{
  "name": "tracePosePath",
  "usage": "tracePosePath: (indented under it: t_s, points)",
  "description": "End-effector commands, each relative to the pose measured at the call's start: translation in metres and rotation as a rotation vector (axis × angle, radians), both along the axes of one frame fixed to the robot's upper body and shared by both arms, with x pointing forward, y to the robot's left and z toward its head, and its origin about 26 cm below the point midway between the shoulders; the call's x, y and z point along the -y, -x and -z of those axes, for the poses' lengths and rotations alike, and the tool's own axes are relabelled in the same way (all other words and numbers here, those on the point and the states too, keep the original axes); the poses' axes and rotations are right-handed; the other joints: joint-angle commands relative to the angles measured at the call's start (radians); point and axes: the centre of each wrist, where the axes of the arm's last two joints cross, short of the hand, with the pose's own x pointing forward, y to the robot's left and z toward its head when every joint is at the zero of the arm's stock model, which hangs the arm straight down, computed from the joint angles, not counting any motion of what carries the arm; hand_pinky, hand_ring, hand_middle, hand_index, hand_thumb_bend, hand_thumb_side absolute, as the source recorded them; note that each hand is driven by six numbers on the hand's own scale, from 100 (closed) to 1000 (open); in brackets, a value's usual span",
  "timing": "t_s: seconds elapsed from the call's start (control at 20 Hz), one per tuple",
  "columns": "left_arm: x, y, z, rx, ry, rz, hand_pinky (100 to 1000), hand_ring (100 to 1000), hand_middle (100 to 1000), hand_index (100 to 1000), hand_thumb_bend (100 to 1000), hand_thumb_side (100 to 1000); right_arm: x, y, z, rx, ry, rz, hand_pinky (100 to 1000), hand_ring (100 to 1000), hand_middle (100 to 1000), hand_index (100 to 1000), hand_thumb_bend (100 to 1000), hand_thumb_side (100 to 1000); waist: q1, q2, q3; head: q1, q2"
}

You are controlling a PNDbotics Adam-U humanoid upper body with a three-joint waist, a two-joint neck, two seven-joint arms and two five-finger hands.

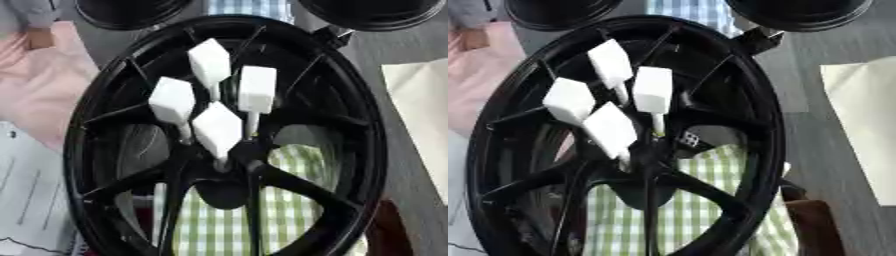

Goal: Pull the pin out of the wheel hub.

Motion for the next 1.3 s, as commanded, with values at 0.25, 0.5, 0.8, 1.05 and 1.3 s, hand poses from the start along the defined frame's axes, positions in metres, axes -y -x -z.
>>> tracePosePath:
  t_s: [0.25, 0.5, 0.8, 1.05, 1.3]
  points:
    - [0.036, -0.018, -0.026, -0.134, -0.352, 0.019, 892, 845, 777, 870, 100, 516, -0.007, 0.002, 0.007, 0.019, -0.028, 0.044, 817, 559, 623, 671, 100, 721, 0.000, -0.064, 0.008, -0.016, -0.005]
    - [0.071, -0.031, -0.032, -0.226, -0.480, 0.091, 911, 813, 763, 873, 110, 586, -0.009, 0.003, 0.011, 0.010, -0.036, 0.056, 815, 557, 621, 670, 100, 727, 0.003, -0.070, 0.011, -0.016, 0.001]
    - [0.094, -0.055, -0.029, -0.354, -0.534, 0.125, 947, 809, 781, 889, 100, 673, -0.010, 0.002, 0.012, -0.001, -0.040, 0.058, 815, 556, 620, 670, 100, 729, 0.005, -0.079, 0.013, -0.009, 0.005]
    - [0.110, -0.070, -0.020, -0.408, -0.547, 0.166, 962, 813, 777, 876, 159, 727, -0.011, 0.001, 0.011, -0.005, -0.045, 0.056, 815, 555, 619, 669, 100, 730, 0.006, -0.083, 0.007, -0.001, 0.006]
    - [0.111, -0.069, -0.010, -0.410, -0.591, 0.233, 988, 819, 743, 858, 401, 931, -0.011, 0.002, 0.013, -0.012, -0.051, 0.061, 814, 554, 618, 668, 100, 735, 0.011, -0.082, 0.004, -0.007, 0.000]
